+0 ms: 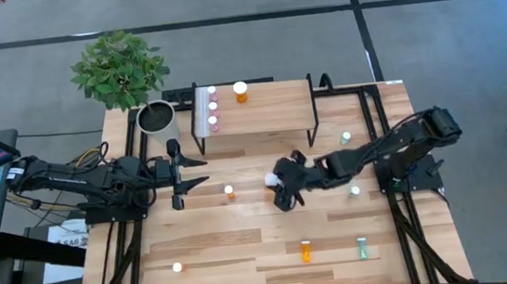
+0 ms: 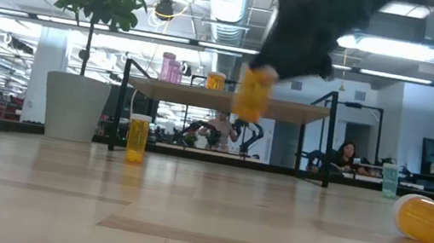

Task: Pick and place medicine bottles onto shelf by color
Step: Put the large orange pill bottle on the shelf aligned with the other large orange pill bottle

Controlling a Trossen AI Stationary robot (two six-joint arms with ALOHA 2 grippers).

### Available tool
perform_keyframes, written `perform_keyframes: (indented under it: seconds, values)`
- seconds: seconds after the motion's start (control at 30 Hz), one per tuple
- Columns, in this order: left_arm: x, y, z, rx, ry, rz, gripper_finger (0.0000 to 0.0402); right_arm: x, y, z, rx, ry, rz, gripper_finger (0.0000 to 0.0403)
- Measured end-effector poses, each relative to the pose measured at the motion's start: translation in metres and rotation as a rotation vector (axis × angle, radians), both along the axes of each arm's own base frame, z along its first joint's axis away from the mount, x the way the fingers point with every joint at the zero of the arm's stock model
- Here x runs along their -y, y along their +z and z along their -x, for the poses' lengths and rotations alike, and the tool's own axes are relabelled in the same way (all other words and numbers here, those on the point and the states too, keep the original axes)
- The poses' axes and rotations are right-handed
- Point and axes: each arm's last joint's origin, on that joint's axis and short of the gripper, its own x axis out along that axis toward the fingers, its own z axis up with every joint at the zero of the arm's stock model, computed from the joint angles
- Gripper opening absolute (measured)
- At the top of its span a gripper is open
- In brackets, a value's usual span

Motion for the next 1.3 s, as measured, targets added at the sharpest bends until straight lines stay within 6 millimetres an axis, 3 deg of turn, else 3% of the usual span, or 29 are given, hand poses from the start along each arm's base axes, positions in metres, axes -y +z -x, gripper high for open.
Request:
perform_keyframes:
  seconds: [0.37,0.67,0.77,0.93,1.1,1.3]
  values:
    - [-0.001,0.004,0.005,0.03,-0.004,0.023,0.0173,0.076,0.082,-0.027,0.167,-0.034,0.16,0.0221]
    - [-0.001,0.005,0.007,0.031,-0.011,0.025,0.0173,0.141,0.118,-0.023,0.265,-0.053,0.123,0.0223]
    - [-0.001,0.005,0.006,0.03,-0.011,0.025,0.0173,0.152,0.127,-0.029,0.251,-0.016,0.094,0.0221]
    - [-0.001,0.005,0.006,0.03,-0.011,0.025,0.0173,0.15,0.163,-0.043,0.21,0.036,0.152,0.0221]
    - [-0.001,0.004,0.006,0.025,-0.011,0.024,0.0173,0.165,0.163,-0.057,0.083,0.011,0.133,0.0222]
    - [-0.001,0.004,0.006,0.024,-0.011,0.024,0.0173,0.194,0.134,-0.072,-0.063,-0.052,0.076,0.0222]
